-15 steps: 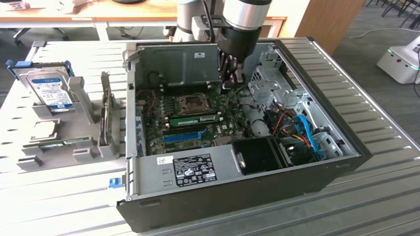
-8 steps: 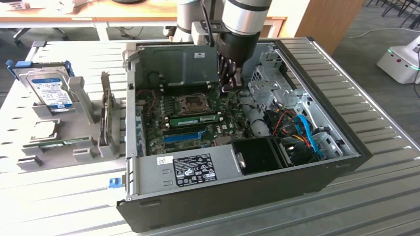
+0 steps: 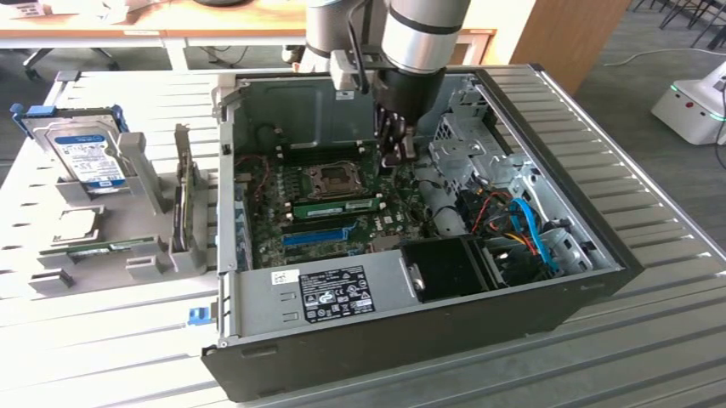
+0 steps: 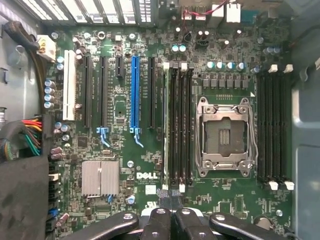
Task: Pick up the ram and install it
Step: 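Press down the ram until it locks into place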
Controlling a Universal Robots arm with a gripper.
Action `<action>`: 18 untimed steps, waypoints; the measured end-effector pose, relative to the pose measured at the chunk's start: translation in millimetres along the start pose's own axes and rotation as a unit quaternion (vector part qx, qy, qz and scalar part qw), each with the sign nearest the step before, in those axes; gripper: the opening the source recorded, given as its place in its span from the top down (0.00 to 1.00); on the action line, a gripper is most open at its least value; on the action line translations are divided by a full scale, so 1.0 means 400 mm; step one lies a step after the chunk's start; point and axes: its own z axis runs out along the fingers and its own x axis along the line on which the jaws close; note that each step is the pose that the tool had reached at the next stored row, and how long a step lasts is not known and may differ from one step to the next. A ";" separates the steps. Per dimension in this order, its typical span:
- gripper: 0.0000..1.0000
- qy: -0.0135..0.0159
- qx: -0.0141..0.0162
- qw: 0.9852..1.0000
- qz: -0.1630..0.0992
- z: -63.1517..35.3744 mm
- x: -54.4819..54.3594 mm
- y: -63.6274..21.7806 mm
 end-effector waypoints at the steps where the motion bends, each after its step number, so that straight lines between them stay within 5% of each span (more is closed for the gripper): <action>1: 0.89 0.000 0.000 1.000 0.000 0.004 0.000 0.000; 10: 0.89 0.000 0.000 1.000 0.000 0.039 0.001 -0.001; 18: 0.89 0.000 0.000 1.000 0.000 0.042 0.001 -0.001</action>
